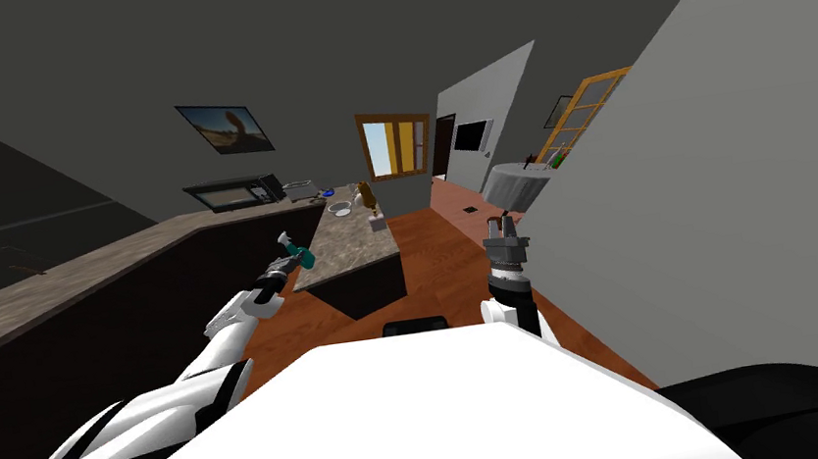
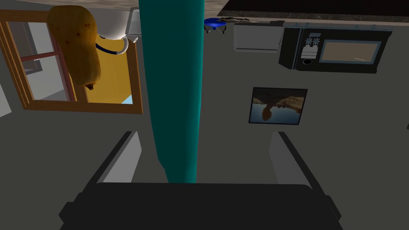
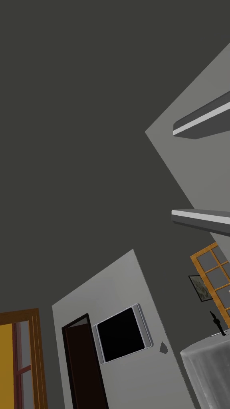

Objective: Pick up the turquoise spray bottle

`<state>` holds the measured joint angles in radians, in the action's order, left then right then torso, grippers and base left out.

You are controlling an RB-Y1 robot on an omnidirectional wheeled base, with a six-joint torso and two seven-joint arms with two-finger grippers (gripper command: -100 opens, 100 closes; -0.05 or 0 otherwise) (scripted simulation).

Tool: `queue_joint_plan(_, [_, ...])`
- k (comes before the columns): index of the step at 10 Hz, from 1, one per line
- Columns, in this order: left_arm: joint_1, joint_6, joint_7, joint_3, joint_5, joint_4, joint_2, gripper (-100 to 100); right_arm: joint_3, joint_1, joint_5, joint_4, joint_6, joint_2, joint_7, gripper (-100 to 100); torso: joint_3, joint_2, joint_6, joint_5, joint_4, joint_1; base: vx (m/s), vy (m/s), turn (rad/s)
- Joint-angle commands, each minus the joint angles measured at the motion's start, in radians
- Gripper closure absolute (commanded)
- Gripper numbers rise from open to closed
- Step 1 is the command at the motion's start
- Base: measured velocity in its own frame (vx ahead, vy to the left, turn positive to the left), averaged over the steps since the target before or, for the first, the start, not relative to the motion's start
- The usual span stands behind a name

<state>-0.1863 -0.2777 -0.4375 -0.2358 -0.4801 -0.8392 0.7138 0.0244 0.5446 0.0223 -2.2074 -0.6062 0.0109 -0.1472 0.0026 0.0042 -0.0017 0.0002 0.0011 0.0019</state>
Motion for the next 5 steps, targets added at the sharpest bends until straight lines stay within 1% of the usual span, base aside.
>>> queue_joint_plan(1, [-0.05, -0.005, -0.028, 0.009, 0.005, 0.05, 0.005, -100, 0.0, 0.0, 0.0, 0.0, 0.0, 0.0, 0.0, 0, 0.0, 0.0, 0.0, 0.0, 0.0, 0.0, -0.105, 0.001, -0.13])
queue_joint_plan(2, [-0.077, -0.005, -0.028, 0.009, 0.005, 0.08, 0.005, -100, 0.0, 0.0, 0.0, 0.0, 0.0, 0.0, 0.0, 0, 0.001, 0.002, 0.001, 0.0, 0.0, 0.0, -0.115, -0.012, -0.081])
queue_joint_plan(3, [-0.101, -0.005, -0.028, 0.009, 0.005, 0.117, 0.005, -100, 0.0, 0.0, 0.0, 0.0, 0.0, 0.0, 0.0, 0, 0.002, 0.003, 0.0, 0.0, 0.001, -0.001, -0.051, -0.005, 0.014])
queue_joint_plan(4, [-0.135, -0.006, -0.052, 0.021, 0.01, 0.147, 0.011, -100, 0.0, 0.0, 0.0, 0.0, 0.0, 0.0, 0.0, 0, 0.0, 0.0, 0.0, 0.0, 0.0, -0.001, -0.093, 0.006, -0.121])
queue_joint_plan(5, [-0.17, -0.006, -0.052, 0.021, 0.01, 0.188, 0.011, -100, 0.0, 0.0, 0.0, 0.0, 0.0, 0.0, 0.0, 0, 0.001, 0.002, 0.001, 0.0, 0.0, 0.0, -0.104, -0.004, -0.077])
